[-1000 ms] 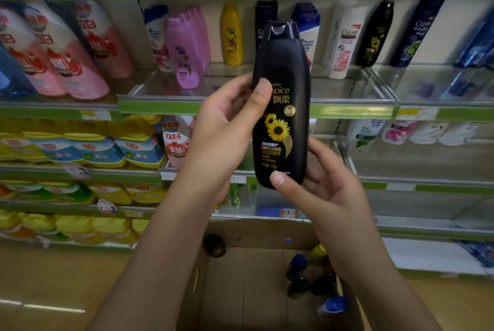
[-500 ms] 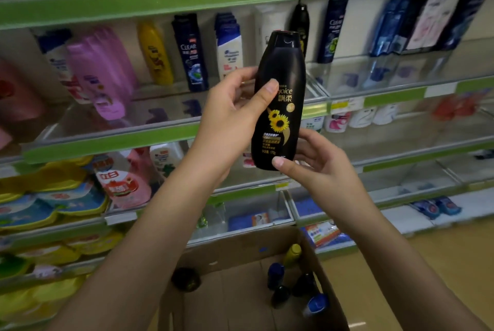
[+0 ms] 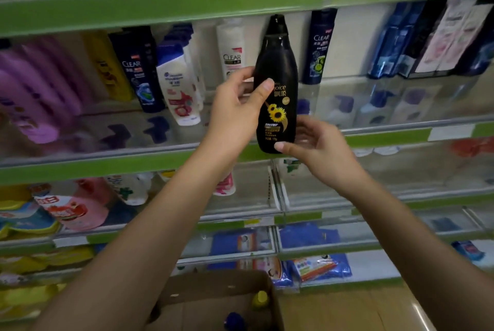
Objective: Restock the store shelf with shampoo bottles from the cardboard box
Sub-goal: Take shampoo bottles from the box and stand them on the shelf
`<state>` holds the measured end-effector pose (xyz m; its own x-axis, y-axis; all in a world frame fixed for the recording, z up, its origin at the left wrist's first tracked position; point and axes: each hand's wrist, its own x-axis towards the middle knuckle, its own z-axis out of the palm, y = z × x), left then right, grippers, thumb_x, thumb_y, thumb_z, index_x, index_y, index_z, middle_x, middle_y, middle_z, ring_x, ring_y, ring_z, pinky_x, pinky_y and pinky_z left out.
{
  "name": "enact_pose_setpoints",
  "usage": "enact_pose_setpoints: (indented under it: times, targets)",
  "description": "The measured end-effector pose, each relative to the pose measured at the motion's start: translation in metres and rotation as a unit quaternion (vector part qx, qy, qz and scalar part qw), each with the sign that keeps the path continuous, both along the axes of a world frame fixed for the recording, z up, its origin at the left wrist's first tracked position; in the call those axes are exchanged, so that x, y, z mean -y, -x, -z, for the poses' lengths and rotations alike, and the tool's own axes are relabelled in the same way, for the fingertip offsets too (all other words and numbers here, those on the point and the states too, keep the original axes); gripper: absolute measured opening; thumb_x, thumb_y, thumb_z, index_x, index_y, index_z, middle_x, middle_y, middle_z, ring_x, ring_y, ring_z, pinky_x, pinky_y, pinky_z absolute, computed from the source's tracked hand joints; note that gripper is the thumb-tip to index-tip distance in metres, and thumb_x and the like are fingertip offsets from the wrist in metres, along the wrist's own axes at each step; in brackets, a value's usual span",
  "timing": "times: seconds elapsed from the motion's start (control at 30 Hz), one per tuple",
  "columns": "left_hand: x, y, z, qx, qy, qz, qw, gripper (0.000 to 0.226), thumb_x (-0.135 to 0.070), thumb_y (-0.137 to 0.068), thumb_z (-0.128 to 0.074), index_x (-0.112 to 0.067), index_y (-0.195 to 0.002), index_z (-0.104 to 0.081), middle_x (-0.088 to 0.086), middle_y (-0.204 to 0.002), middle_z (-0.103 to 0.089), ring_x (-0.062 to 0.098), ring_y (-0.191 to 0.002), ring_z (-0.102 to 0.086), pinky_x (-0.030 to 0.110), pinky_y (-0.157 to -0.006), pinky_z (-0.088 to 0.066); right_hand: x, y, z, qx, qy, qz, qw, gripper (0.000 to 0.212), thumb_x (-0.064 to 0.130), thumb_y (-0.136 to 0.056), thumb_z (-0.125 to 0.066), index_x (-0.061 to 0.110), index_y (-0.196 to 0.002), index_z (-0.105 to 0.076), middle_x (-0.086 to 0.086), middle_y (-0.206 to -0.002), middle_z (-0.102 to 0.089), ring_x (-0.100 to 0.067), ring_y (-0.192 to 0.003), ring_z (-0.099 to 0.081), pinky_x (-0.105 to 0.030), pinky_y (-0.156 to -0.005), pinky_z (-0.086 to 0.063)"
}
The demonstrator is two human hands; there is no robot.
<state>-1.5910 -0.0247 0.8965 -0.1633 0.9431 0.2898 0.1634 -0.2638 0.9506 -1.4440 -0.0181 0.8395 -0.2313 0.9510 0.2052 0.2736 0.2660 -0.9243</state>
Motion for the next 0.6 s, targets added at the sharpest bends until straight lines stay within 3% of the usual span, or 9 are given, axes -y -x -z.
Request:
enact_pose_setpoints:
  times: [0.13,0.23,0.3,0.37,0.43,0.6]
  targets:
    - [-0.041,-0.018,0.003,-0.017,-0.006,-0.027,0.999,0.019,-0.018,-0.094,-0.056,-0.017,-0.113,-0.055,0.009,-0.111,-0.067,0.019,-0.101,-0.065,0.026,-0.074,-0.055,-0.049,-0.016,0.001,0.041,-0.022,-0.009,0.999,0.039,0.012,-0.08,-0.076,0.017,-0.116,-0.061,0.0,-0.105,-0.069,-0.012,-0.1,-0.066,-0.032,-0.094,-0.052]
    - [-0.071,-0.028,0.009,-0.003,-0.001,-0.032,0.999,0.013,-0.012,-0.093,-0.057,-0.018,-0.104,-0.055,0.01,-0.106,-0.068,0.021,-0.099,-0.066,0.04,-0.089,-0.054,-0.087,-0.023,0.002,0.079,-0.014,-0.014,0.997,0.042,0.01,-0.077,-0.078,0.012,-0.115,-0.061,-0.004,-0.106,-0.069,-0.017,-0.098,-0.066,-0.036,-0.093,-0.052]
    - [-0.088,-0.032,0.014,-0.01,0.004,-0.033,0.999,0.012,-0.01,-0.092,-0.058,-0.019,-0.1,-0.056,0.007,-0.099,-0.068,0.021,-0.094,-0.067,0.041,-0.089,-0.054,-0.106,-0.025,0.004,0.1,-0.001,-0.02,0.995,0.045,0.009,-0.076,-0.079,0.01,-0.116,-0.06,-0.003,-0.105,-0.069,-0.017,-0.095,-0.066,-0.034,-0.091,-0.053]
    - [-0.104,-0.034,0.021,-0.021,0.009,-0.041,0.999,0.013,-0.011,-0.092,-0.058,-0.016,-0.104,-0.057,0.01,-0.104,-0.068,0.023,-0.095,-0.066,0.044,-0.089,-0.054,-0.122,-0.027,0.008,0.123,0.0,-0.026,0.992,0.047,0.01,-0.075,-0.08,0.009,-0.118,-0.059,-0.002,-0.105,-0.068,-0.014,-0.094,-0.065,-0.029,-0.088,-0.054]
    - [-0.116,-0.035,0.028,-0.031,0.013,-0.054,0.998,0.022,-0.014,-0.093,-0.058,-0.013,-0.114,-0.057,0.012,-0.112,-0.066,0.023,-0.1,-0.065,0.043,-0.09,-0.053,-0.137,-0.028,0.011,0.151,-0.017,-0.025,0.988,0.049,0.015,-0.074,-0.081,0.012,-0.118,-0.06,-0.003,-0.107,-0.07,-0.016,-0.098,-0.066,-0.034,-0.091,-0.053]
    - [-0.139,-0.035,0.038,-0.052,0.002,-0.075,0.996,0.034,-0.016,-0.094,-0.055,-0.012,-0.127,-0.051,0.008,-0.12,-0.063,0.017,-0.106,-0.061,0.031,-0.091,-0.053,-0.166,-0.024,0.016,0.209,-0.06,-0.013,0.976,0.053,0.021,-0.074,-0.082,0.013,-0.12,-0.058,-0.006,-0.114,-0.068,-0.021,-0.104,-0.063,-0.038,-0.094,-0.051]
